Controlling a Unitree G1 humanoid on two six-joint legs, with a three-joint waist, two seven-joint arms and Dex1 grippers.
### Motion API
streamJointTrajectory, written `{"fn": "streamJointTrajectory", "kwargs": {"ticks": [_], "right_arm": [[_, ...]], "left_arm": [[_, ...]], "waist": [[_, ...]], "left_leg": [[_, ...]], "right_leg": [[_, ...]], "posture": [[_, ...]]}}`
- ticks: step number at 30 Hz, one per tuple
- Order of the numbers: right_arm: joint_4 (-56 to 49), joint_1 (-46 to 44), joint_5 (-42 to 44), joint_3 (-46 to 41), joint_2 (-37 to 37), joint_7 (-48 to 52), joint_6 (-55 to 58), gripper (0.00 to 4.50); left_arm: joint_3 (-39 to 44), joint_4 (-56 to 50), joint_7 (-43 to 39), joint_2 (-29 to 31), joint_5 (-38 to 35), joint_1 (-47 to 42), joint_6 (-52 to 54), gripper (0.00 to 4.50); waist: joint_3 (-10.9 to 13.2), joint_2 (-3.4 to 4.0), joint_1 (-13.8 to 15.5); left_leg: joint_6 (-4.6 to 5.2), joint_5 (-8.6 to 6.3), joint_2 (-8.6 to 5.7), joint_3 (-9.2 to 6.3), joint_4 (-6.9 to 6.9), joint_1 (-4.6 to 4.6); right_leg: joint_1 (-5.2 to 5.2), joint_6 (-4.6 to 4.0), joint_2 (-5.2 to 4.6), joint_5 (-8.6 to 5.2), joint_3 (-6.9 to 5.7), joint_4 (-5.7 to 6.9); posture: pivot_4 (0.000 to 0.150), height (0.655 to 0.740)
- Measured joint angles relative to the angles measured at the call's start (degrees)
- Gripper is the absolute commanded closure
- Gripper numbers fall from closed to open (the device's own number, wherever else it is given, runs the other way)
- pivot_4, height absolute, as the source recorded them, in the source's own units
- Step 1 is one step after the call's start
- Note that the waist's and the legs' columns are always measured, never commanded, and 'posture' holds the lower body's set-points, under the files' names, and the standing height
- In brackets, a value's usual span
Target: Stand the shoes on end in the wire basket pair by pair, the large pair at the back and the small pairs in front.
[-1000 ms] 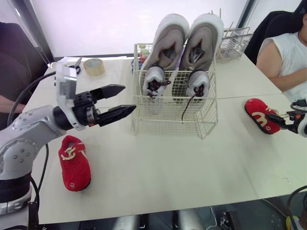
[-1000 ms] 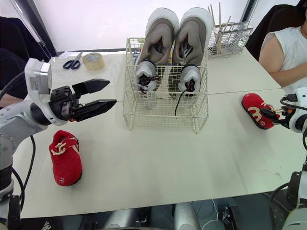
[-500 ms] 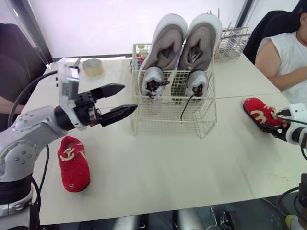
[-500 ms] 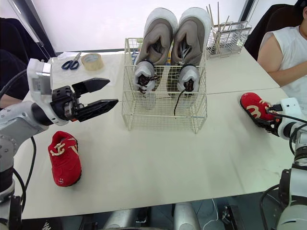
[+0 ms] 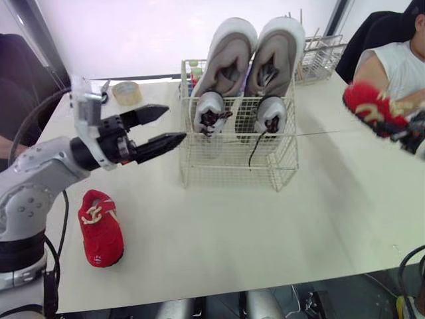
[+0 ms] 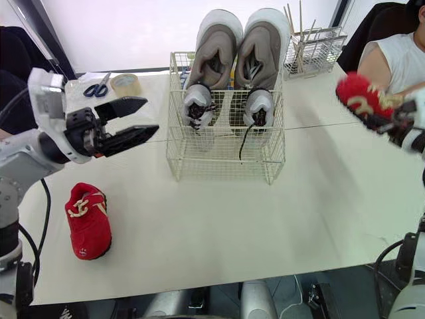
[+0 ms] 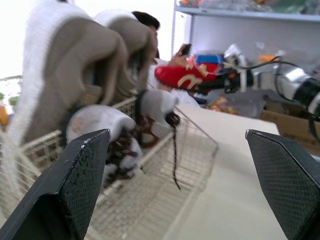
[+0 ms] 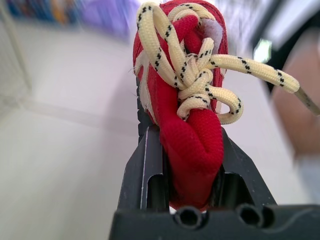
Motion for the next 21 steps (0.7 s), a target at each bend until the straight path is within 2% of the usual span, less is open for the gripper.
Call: {"fn": "streamJointTrajectory", "kwargs": {"ticks": [4,7,11,14,21], "right_arm": [[-14.60,-6.99,4.58,0.66,-0.35,3.22,1.38,3.98],[-26.61,-9.91,7.45,4.25,-0.11,7.84,1.20,3.98],[-34.67,-11.42,7.96,10.34,2.32,11.86,-0.18,3.98],[-38.16,-12.12,6.14,15.44,4.60,14.56,-4.60,3.98],[-36.09,-12.04,-0.98,21.90,10.02,17.63,-19.50,3.98]], "left_arm": [[0.29,5.31,-1.11,0.72,-2.72,-5.24,2.86,0.00],[0.27,9.49,-3.16,1.96,-4.25,-8.88,5.66,0.00],[0.09,15.49,-6.49,4.37,-5.47,-12.64,10.26,0.00],[-0.28,18.33,-9.06,5.97,-5.78,-15.92,12.96,0.00],[-1.49,21.01,-13.42,7.02,-5.40,-17.85,17.68,0.00]], "waist": [[0.03,-0.05,0.24],[0.05,-0.13,0.19],[0.10,-0.24,0.11],[0.11,-0.27,0.20],[0.15,-0.34,0.02]], "left_leg": [[-0.02,0.02,0.02,-0.06,-0.23,0.01],[-0.08,0.07,0.02,-0.08,-0.24,0.01],[-0.02,0.04,-0.02,-0.07,-0.12,0.01],[-0.14,0.12,-0.03,-0.07,-0.13,0.01],[-0.27,0.20,-0.04,-0.06,-0.14,0.02]], "right_leg": [[-0.08,0.00,0.04,-0.01,-0.02,-0.02],[-0.07,0.01,0.05,-0.01,-0.03,-0.03],[-0.03,0.02,0.02,0.00,-0.02,-0.02],[-0.03,0.02,0.06,0.00,-0.04,-0.01],[-0.09,0.03,0.03,0.00,-0.02,0.06]], "posture": [[0.150,0.7400],[0.150,0.7400],[0.150,0.7400],[0.150,0.7400],[0.150,0.7400]]}}
